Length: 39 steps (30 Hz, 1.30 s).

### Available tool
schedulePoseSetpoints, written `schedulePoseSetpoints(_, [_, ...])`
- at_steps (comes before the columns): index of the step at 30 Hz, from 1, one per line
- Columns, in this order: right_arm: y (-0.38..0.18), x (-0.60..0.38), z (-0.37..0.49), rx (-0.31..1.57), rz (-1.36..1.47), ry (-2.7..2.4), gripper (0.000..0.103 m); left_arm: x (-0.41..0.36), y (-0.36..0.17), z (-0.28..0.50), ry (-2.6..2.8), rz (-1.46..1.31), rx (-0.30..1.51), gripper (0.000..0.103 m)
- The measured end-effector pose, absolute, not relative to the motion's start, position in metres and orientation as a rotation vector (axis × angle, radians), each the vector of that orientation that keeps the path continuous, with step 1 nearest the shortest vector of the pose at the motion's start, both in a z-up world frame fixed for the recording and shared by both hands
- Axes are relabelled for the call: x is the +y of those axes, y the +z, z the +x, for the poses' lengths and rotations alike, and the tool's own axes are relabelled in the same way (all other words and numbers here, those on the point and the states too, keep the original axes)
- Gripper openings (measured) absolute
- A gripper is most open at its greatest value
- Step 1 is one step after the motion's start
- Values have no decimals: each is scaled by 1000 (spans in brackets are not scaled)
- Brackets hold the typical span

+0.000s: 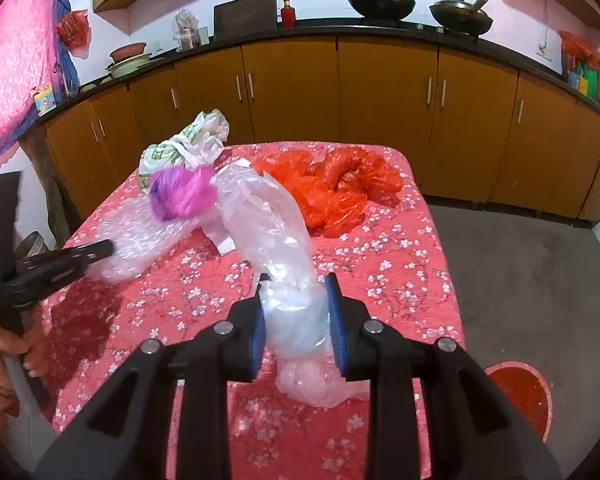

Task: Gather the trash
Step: 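Close the right tool on the clear plastic bag while the left tool grasps the bubble wrap, then lift the clear bag with the right tool while the left tool lifts the bubble wrap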

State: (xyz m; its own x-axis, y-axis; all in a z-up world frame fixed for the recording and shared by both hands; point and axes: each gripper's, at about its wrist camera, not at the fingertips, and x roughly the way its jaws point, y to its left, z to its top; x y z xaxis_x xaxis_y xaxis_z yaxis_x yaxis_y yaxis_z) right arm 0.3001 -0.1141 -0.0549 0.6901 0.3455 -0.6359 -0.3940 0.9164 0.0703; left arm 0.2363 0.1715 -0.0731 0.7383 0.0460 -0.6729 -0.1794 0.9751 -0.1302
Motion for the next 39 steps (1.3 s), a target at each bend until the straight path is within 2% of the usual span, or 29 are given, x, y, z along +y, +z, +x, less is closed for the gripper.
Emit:
schedulePoseSetpoints(14, [-30, -122, 279, 645, -48, 411, 28, 176, 11, 188, 113, -194, 544, 12])
schedulePoseSetpoints(27, [7, -146, 255, 565, -21, 388, 28, 156, 36, 170, 102, -171, 490, 12])
schedulePoseSetpoints(39, [20, -198, 241, 518, 15, 303, 28, 104, 50, 174, 22, -123, 468, 11])
